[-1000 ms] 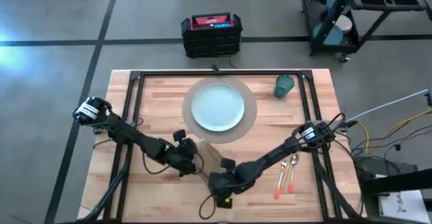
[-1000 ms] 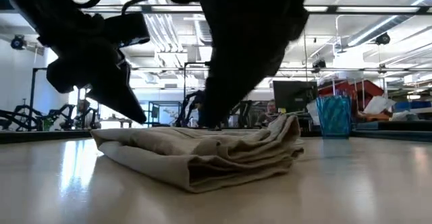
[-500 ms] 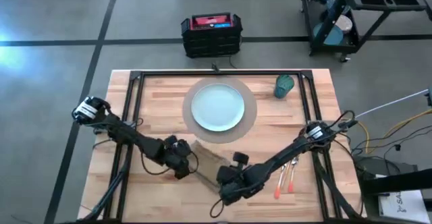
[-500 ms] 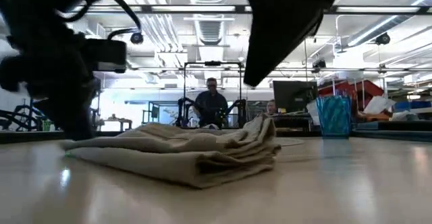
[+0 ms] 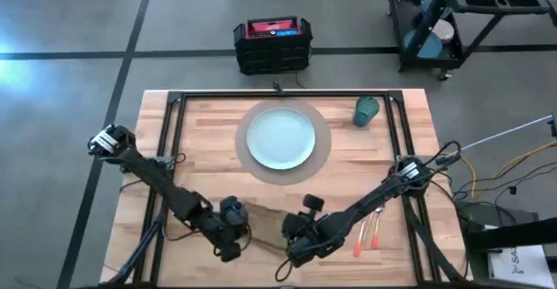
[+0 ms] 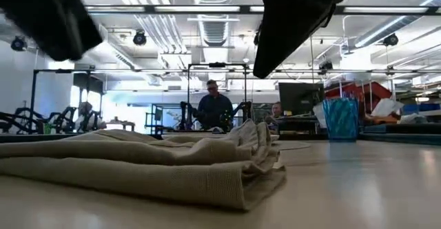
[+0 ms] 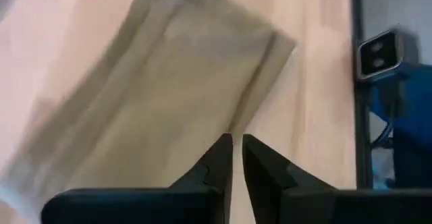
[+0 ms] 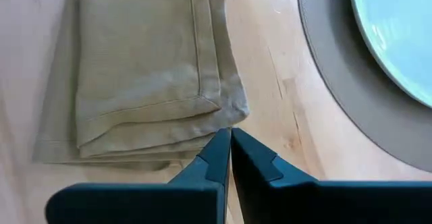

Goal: Set table place
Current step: Fold the brown table napkin

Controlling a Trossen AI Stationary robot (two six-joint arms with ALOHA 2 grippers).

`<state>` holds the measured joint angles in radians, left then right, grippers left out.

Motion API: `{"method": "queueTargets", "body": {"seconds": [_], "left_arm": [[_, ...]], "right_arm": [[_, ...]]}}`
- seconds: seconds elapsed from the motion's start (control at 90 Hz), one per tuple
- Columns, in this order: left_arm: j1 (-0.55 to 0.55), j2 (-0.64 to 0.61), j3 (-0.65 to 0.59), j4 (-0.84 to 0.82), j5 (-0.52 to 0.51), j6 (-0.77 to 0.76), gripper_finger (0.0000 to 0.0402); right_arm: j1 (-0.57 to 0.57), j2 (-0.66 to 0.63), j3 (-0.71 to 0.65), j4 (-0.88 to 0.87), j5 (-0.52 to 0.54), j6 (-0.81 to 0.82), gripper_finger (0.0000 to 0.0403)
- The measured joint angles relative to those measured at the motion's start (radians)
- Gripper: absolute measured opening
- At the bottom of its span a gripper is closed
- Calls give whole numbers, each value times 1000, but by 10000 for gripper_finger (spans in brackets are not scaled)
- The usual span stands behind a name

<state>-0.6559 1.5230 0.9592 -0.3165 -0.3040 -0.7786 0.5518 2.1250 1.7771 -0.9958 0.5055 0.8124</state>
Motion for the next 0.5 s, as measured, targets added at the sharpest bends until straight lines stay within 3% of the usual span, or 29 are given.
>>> {"method": "queueTargets", "body": {"seconds": [0.5], "left_arm": [[42, 61, -175, -55, -21, -191, 21]], "right_arm": [[6, 1, 0, 0, 17, -2, 0]]}}
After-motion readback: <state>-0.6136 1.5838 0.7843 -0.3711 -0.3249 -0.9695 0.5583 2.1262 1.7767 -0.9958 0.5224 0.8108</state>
